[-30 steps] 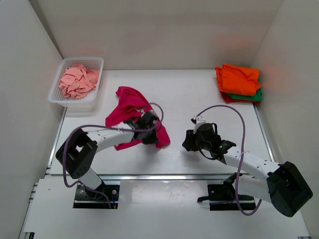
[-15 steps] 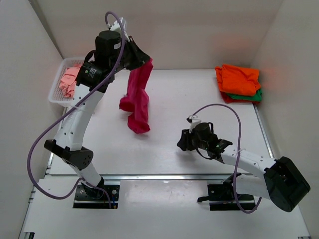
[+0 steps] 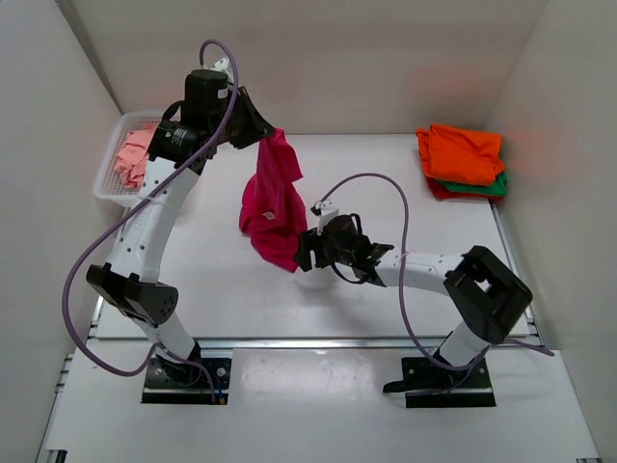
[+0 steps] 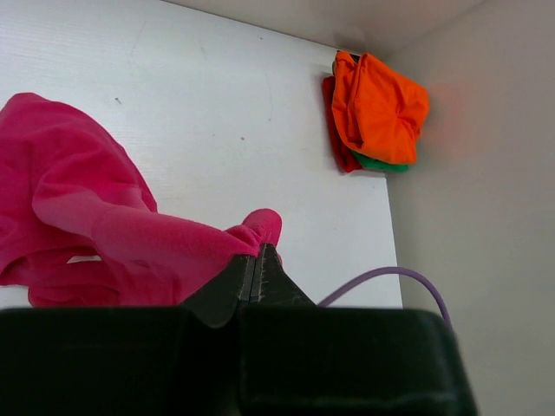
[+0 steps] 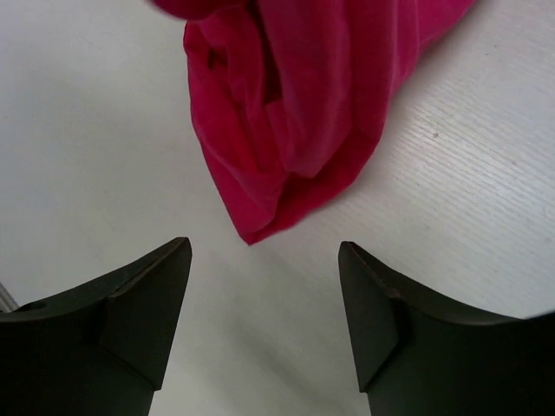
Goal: Fold and stack the t-shirts
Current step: Flatten out the tshirt
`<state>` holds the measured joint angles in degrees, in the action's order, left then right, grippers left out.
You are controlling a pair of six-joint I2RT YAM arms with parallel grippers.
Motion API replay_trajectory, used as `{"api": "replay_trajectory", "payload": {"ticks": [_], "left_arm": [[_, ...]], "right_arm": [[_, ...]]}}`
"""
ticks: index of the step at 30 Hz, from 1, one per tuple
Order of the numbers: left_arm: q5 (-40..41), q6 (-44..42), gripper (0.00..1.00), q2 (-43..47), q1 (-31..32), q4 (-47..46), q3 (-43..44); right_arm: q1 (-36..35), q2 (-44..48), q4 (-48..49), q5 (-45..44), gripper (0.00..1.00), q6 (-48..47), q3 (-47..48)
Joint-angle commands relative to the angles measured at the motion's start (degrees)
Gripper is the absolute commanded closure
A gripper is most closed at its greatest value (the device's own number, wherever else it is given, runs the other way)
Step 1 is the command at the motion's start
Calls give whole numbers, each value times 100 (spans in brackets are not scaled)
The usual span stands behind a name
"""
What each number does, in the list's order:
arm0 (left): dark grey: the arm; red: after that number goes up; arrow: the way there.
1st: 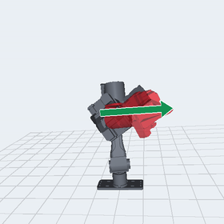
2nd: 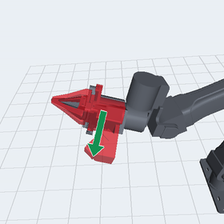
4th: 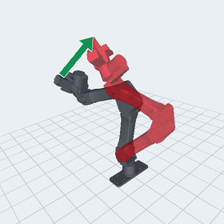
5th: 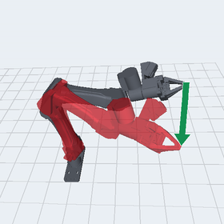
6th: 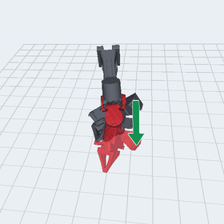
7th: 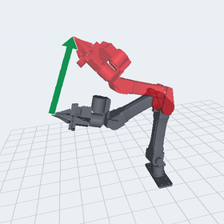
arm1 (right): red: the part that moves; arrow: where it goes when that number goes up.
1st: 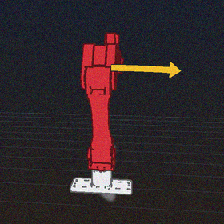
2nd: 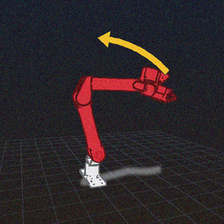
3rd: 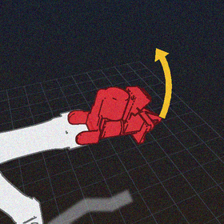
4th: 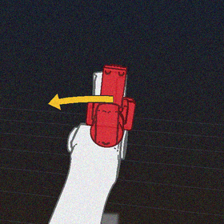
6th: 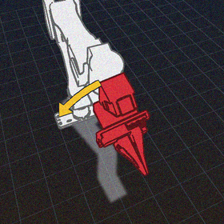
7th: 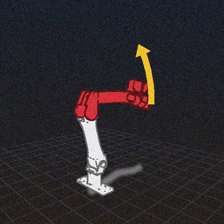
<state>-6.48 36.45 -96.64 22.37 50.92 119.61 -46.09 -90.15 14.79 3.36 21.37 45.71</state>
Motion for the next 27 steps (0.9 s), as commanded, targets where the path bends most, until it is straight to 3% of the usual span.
{"api": "replay_trajectory", "payload": {"ticks": [1, 11, 24, 25, 26, 27], "left_arm": [[-152, -32, 100, 383, -119, -117, -105], [-353, -33, 100, 584, -241, -293, -509], [-512, -50, 100, 857, -549, -530, -904], [-512, -50, 100, 831, -567, -513, -913], [-547, -85, 100, 857, -558, -512, -948], [-530, -85, 100, 875, -576, -512, -966]], "right_arm": [[-146, -345, 534, -212, 35, 96, 419], [-278, -1417, -45, -134, 42, 87, 1597], [-164, -1724, -599, -810, 51, 377, 1747], [-129, -1786, -756, -854, 52, 360, 1818], [-85, -1856, -810, -837, 65, 333, 1888], [-85, -1883, -819, -845, 70, 272, 1932]]}}
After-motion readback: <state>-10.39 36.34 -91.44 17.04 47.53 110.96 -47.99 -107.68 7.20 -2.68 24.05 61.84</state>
